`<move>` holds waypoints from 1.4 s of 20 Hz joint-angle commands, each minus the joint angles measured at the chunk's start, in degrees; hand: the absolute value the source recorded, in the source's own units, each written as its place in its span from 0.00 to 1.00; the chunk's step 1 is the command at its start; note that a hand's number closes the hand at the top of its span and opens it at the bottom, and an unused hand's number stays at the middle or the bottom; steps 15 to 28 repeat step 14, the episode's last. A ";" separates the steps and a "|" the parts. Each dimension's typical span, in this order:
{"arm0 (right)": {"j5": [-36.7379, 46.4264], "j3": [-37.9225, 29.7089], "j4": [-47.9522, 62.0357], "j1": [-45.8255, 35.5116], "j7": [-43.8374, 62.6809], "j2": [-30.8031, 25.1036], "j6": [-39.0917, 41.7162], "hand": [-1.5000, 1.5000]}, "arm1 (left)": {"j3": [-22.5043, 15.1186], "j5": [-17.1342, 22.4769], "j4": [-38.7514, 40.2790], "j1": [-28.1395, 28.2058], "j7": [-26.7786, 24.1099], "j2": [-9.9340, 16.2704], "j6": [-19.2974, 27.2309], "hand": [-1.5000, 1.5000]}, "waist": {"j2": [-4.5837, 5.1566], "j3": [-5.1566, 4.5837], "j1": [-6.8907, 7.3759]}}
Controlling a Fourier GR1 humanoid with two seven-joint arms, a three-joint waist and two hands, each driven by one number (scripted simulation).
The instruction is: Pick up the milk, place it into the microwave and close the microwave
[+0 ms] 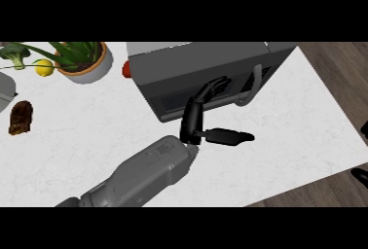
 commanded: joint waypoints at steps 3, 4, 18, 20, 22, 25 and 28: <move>-6.02 1.22 3.81 -1.06 2.02 1.24 2.84 0.00 | 3.39 2.70 4.28 -3.67 -0.41 0.03 0.82 0.00 | 0.47 -0.09 -0.63; -7.15 0.65 4.49 -2.26 2.34 0.78 3.07 0.00 | 3.07 2.95 4.30 -3.46 -0.60 0.03 0.72 0.00 | 0.37 -0.12 -0.19; -12.30 -0.72 9.59 -5.35 4.77 -1.79 5.95 0.00 | 2.85 5.19 5.11 -3.87 -2.88 0.03 0.62 0.00 | 0.33 -0.16 -0.98; -12.30 -0.72 9.59 -5.35 4.77 -1.79 5.95 0.00 | 2.85 5.19 5.11 -3.87 -2.88 0.03 0.62 0.00 | 0.33 -0.16 -0.98; -12.30 -0.72 9.59 -5.35 4.77 -1.79 5.95 0.00 | 2.85 5.19 5.11 -3.87 -2.88 0.03 0.62 0.00 | 0.33 -0.16 -0.98; -12.30 -0.72 9.59 -5.35 4.77 -1.79 5.95 0.00 | 2.85 5.19 5.11 -3.87 -2.88 0.03 0.62 0.00 | 0.33 -0.16 -0.98; -12.30 -0.72 9.59 -5.35 4.77 -1.79 5.95 0.00 | 2.85 5.19 5.11 -3.87 -2.88 0.03 0.62 0.00 | 0.33 -0.16 -0.98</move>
